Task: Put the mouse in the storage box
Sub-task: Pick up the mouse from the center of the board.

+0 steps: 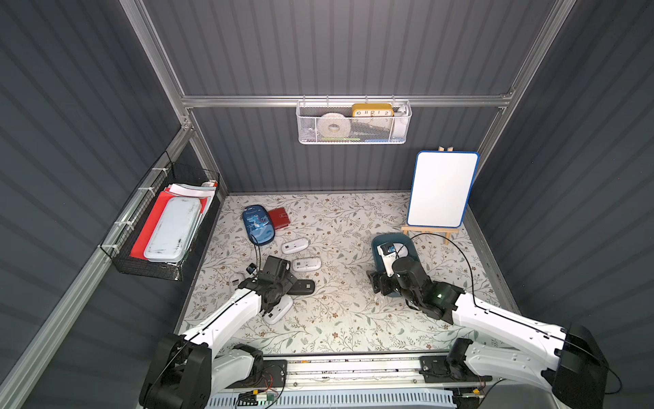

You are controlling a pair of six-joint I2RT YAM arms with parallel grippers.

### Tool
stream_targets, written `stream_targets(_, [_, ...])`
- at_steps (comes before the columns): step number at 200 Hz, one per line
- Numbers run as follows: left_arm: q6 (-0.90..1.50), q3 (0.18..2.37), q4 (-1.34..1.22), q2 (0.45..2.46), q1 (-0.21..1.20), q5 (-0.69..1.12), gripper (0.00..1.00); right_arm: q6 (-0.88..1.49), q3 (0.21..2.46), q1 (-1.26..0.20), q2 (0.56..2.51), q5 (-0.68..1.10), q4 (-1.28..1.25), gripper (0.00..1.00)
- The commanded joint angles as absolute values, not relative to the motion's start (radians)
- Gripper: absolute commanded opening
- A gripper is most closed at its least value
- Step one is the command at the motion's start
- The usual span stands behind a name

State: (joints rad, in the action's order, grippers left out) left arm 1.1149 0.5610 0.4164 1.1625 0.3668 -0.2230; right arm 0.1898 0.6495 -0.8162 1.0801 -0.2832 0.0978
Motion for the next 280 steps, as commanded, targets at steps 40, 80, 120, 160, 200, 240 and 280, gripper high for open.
stream_targets(40, [1.067, 0.492, 0.469, 1.02, 0.366, -0.065, 1.0, 0.192, 0.642, -0.822, 1.072, -0.305, 0.082, 0.85])
stream_targets(80, [1.082, 0.486, 0.514, 1.002, 0.404, -0.018, 1.0, 0.198, 0.64, -0.822, 1.069, -0.316, 0.083, 0.85])
stream_targets(120, [1.121, 0.49, 0.568, 1.018, 0.522, -0.025, 0.99, 0.2, 0.64, -0.823, 1.069, -0.322, 0.083, 0.85])
stream_targets(160, [1.064, 0.502, 0.585, 1.061, 0.563, 0.051, 0.99, 0.205, 0.638, -0.822, 1.065, -0.331, 0.084, 0.85])
stream_targets(200, [1.03, 0.502, 0.571, 1.095, 0.566, 0.108, 0.99, 0.204, 0.637, -0.822, 1.062, -0.332, 0.084, 0.85])
stream_targets(240, [1.014, 0.509, 0.619, 1.073, 0.571, 0.174, 0.99, 0.206, 0.637, -0.822, 1.062, -0.333, 0.083, 0.85])
stream_targets(280, [1.014, 0.459, 0.658, 0.999, 0.591, 0.257, 1.0, 0.206, 0.639, -0.822, 1.063, -0.335, 0.084, 0.85])
